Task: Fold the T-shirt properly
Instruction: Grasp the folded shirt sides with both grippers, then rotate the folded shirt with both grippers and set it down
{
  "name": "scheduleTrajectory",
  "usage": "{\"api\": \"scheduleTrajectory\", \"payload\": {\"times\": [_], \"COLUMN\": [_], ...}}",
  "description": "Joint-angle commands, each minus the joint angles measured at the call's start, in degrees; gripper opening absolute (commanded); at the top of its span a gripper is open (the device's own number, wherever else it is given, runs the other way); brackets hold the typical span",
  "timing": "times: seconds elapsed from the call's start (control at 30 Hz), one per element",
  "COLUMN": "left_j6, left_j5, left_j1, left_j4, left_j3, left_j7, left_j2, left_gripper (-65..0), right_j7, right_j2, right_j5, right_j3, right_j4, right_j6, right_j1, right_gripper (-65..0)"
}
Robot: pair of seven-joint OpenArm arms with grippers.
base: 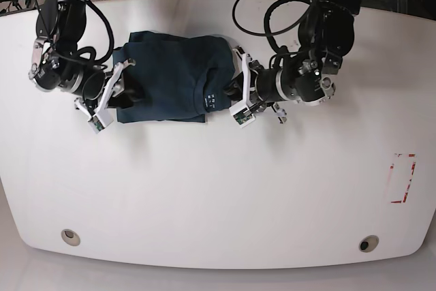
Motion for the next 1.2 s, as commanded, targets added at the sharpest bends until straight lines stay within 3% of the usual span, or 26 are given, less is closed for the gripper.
{"api": "scheduleTrajectory", "payload": {"times": [0.0,0.2,0.43,0.7,0.87,1.17], "left_j6": [-0.05,-0.22,-0.22,-0.22,-0.22,-0.22], "left_j5": [1.65,11.41,18.62,19.33,19.06,18.89], "left_j1": [-0.93,0.65,4.52,5.66,4.16,-2.43], "left_j4": [0.0,-0.79,-1.85,-1.85,-2.64,-10.02], "left_j3": [2.33,9.89,17.19,16.84,16.04,13.93], "left_j7": [-2.5,-4.43,-8.21,-9.44,-9.53,-9.62], "left_j2": [2.05,6.44,6.97,6.62,4.51,2.49], "left_gripper": [-57.9,-57.9,-57.9,-57.9,-57.9,-57.9], "right_j7": [1.02,4.01,8.5,14.39,16.67,16.58], "right_j2": [2.06,4.26,5.66,4.52,2.59,2.67], "right_j5": [1.35,1.27,-1.81,-12.01,-18.51,-21.59], "right_j3": [-0.18,-0.27,-3.52,-7.21,-7.04,-6.95], "right_j4": [-3.24,-9.57,-17.3,-21.08,-23.46,-17.57], "right_j6": [0.1,0.1,0.1,0.1,0.1,0.1], "right_j1": [2.95,6.11,10.16,11.48,11.65,5.85], "right_gripper": [-51.5,-52.6,-52.6,-53.0,-53.0,-53.3]}}
